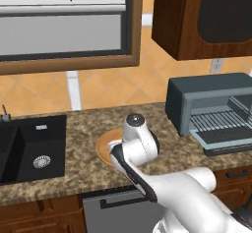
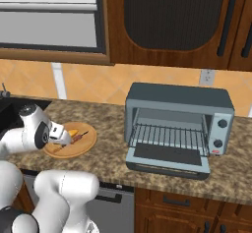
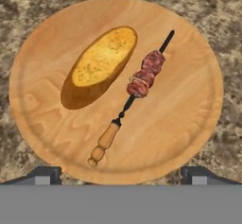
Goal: Pick up the kebab skewer and baguette bread, and place them inside the toaster oven. Close the toaster oven door and start by setting the timer.
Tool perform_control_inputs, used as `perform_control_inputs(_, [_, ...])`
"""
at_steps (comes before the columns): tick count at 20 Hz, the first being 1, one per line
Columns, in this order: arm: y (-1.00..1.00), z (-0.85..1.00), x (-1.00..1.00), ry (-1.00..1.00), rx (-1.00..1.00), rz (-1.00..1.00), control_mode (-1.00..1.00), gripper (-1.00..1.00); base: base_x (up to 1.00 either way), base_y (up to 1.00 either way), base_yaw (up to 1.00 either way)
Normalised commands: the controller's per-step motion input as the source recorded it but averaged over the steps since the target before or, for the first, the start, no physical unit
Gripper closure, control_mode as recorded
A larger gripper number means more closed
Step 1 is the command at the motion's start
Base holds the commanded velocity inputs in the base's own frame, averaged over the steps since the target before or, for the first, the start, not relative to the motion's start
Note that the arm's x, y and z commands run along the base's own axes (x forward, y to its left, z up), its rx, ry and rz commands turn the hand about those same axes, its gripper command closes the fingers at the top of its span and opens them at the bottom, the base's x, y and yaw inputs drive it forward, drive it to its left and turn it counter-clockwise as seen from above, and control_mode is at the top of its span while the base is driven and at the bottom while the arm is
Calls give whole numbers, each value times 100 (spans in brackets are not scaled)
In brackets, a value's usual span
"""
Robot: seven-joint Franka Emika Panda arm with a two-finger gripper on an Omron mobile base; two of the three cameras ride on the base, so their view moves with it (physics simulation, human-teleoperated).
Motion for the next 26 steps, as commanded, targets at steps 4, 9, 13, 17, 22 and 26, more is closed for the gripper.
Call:
perform_control_inputs(4, [8, -23, 29, 3, 0, 1, -100, -100, 0, 0, 0])
perform_control_inputs(9, [5, -30, 18, 9, 0, 0, -100, -100, 0, 0, 0])
perform_control_inputs(13, [1, -24, -8, 6, 0, 0, -100, -100, 0, 0, 0])
perform_control_inputs(17, [0, -31, 0, 3, 0, 0, -100, -100, 0, 0, 0])
perform_control_inputs(22, [0, -32, 0, 1, 0, 0, -100, -100, 0, 0, 0])
perform_control_inputs(26, [3, -24, 0, 0, 0, 0, -100, -100, 0, 0, 0])
